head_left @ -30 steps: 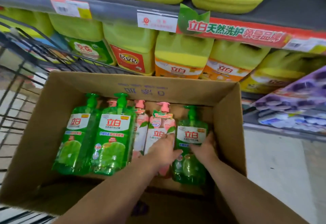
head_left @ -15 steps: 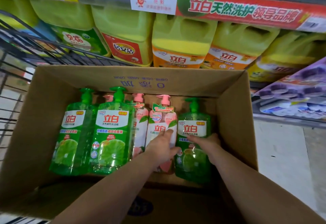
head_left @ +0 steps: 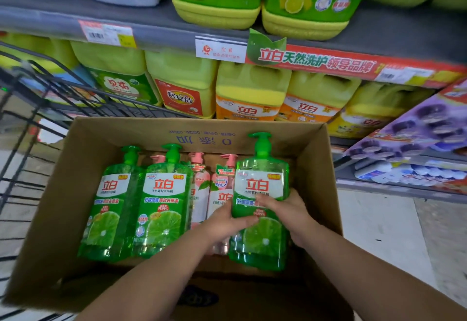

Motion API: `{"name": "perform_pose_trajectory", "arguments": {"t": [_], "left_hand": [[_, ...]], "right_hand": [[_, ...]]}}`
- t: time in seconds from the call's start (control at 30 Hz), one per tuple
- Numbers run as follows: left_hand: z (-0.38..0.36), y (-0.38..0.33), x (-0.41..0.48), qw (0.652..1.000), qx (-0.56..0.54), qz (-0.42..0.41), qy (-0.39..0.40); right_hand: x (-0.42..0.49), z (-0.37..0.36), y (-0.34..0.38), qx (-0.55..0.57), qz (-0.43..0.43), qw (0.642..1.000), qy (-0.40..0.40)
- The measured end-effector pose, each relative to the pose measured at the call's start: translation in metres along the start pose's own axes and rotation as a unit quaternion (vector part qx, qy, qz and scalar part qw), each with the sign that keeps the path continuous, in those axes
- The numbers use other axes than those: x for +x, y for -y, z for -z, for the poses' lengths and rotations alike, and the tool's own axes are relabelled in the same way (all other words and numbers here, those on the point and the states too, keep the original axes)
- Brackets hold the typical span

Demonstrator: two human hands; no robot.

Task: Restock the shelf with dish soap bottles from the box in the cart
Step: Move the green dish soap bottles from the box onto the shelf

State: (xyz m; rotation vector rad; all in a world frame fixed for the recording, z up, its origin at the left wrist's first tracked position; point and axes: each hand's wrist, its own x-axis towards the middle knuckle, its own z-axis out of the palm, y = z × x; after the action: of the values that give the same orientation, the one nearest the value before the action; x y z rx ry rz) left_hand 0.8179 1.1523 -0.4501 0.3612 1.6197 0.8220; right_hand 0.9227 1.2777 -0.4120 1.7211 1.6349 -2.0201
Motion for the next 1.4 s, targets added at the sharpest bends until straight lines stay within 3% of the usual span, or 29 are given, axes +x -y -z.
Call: {"name": "perform_pose_trajectory", "arguments": {"t": [0.23,0.37,0.57,0.63,0.8,1.13,1.4], "left_hand": [[0.010,-0.036,-0.051,0.993,-0.012,-0.084,-0.085],[0.011,-0.063,-0.077,0.983,-0.004,-0.127,-0.135],[-0.020,-0.109,-0.112,0.966,0.028,-0.197,-0.167],[-0.042,-0.124,-0.123,0.963,0.048,-0.215,-0.158],[-0.129,-0.155,-0.142,0.955,0.094,-0.258,-0.116],[-0.371,-0.168,-0.181,0.922,0.193,-0.335,-0.001],[-0.523,-0.169,-0.201,0.897,0.205,-0.378,0.107]], "right_hand": [[-0.034,-0.008,0.041,0.017,0.046,0.998,0.038],[-0.057,-0.001,0.066,0.009,0.114,0.992,0.058],[-0.099,0.041,0.085,0.038,0.181,0.982,0.023],[-0.116,0.066,0.082,0.054,0.205,0.977,0.024],[-0.167,0.150,0.054,0.096,0.230,0.967,-0.057],[-0.289,0.347,-0.073,0.197,0.248,0.929,-0.190],[-0.365,0.461,-0.154,0.239,0.248,0.894,-0.288]]}}
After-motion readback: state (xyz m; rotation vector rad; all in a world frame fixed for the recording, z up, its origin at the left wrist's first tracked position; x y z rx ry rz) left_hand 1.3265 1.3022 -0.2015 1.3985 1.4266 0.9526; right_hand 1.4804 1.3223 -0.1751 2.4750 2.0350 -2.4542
